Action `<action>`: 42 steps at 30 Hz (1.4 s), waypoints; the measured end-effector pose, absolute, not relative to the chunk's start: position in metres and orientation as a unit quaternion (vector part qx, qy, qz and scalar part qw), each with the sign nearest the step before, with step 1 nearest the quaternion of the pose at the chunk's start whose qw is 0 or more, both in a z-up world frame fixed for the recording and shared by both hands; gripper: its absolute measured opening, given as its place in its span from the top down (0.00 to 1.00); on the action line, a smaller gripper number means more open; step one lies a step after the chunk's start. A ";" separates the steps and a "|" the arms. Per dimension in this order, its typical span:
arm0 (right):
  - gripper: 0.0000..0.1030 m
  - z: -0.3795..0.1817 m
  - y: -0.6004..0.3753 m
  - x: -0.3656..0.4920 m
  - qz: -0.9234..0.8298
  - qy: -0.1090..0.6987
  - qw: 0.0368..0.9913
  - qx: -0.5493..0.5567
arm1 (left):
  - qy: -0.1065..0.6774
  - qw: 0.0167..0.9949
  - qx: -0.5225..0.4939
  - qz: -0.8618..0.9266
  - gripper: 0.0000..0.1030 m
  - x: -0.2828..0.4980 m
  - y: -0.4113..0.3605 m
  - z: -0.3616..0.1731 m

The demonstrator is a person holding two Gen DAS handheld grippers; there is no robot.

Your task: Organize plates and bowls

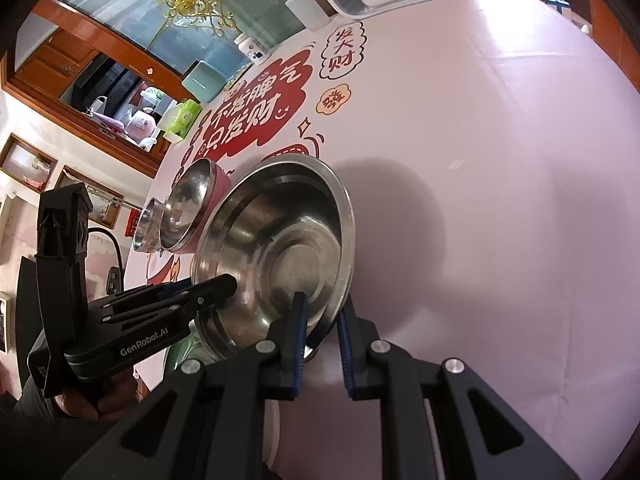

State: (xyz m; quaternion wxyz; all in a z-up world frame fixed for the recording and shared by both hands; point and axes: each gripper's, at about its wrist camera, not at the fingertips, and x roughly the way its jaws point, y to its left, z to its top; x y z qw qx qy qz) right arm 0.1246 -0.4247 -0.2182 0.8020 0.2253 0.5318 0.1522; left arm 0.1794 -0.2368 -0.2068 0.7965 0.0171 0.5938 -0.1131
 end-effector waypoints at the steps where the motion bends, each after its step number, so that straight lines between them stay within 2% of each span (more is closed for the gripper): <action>1: 0.86 -0.216 -0.425 0.123 0.151 0.529 0.804 0.225 | 0.591 0.798 0.017 -0.114 0.79 0.176 -0.238 -0.204; 8: 0.86 -0.202 -0.423 0.108 0.153 0.512 0.816 0.220 | 0.567 0.815 0.032 -0.117 0.79 0.152 -0.238 -0.184; 21: 0.86 -0.175 -0.386 0.096 0.185 0.501 0.821 0.201 | 0.537 0.838 0.000 -0.096 0.79 0.116 -0.196 -0.155; 42: 0.86 -0.163 -0.258 0.077 0.246 0.518 0.803 0.163 | 0.530 0.845 -0.050 -0.037 0.79 0.063 -0.067 -0.137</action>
